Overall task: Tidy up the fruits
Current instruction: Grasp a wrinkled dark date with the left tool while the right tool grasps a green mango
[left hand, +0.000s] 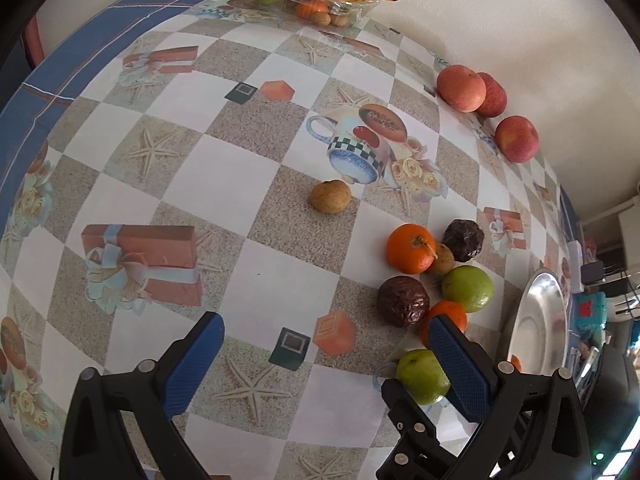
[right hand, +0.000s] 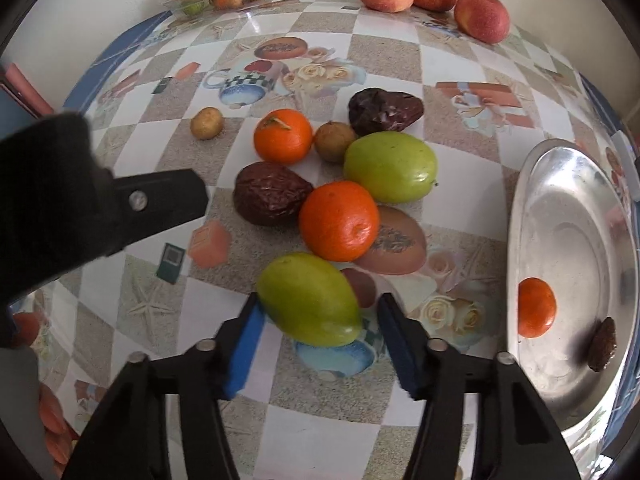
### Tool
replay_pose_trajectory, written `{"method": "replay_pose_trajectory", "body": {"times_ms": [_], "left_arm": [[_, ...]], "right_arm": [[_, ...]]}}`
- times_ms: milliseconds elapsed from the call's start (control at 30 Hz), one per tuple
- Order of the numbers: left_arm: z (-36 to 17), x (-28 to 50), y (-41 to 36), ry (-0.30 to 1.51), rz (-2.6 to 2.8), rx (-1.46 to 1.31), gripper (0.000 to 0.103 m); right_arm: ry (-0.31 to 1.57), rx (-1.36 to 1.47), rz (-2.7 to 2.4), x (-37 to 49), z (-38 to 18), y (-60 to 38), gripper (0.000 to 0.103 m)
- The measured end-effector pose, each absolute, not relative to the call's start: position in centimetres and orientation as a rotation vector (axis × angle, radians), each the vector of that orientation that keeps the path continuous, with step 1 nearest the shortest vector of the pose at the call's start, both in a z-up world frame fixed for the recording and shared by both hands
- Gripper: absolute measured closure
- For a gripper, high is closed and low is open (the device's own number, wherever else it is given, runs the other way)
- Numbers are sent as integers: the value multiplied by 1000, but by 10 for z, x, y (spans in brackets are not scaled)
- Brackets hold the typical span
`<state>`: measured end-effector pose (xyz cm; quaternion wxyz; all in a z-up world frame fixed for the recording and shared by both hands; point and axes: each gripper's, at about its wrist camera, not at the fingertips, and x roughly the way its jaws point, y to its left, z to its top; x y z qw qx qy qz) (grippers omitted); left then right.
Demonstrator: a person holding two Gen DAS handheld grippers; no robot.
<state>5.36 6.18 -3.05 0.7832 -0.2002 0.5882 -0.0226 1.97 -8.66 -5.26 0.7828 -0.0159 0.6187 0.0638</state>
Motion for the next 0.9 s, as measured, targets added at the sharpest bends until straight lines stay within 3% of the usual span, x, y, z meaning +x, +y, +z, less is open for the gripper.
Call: {"method": "replay_pose_trajectory", "body": {"times_ms": [467, 900], "left_arm": [[-31, 54, 56, 1257, -75, -473, 2], [-37, 64, 36, 1252, -170, -469, 27]], "right_arm": [[1276, 57, 107, 22, -32, -115, 53], [1242, 119, 62, 12, -17, -140, 59]]}}
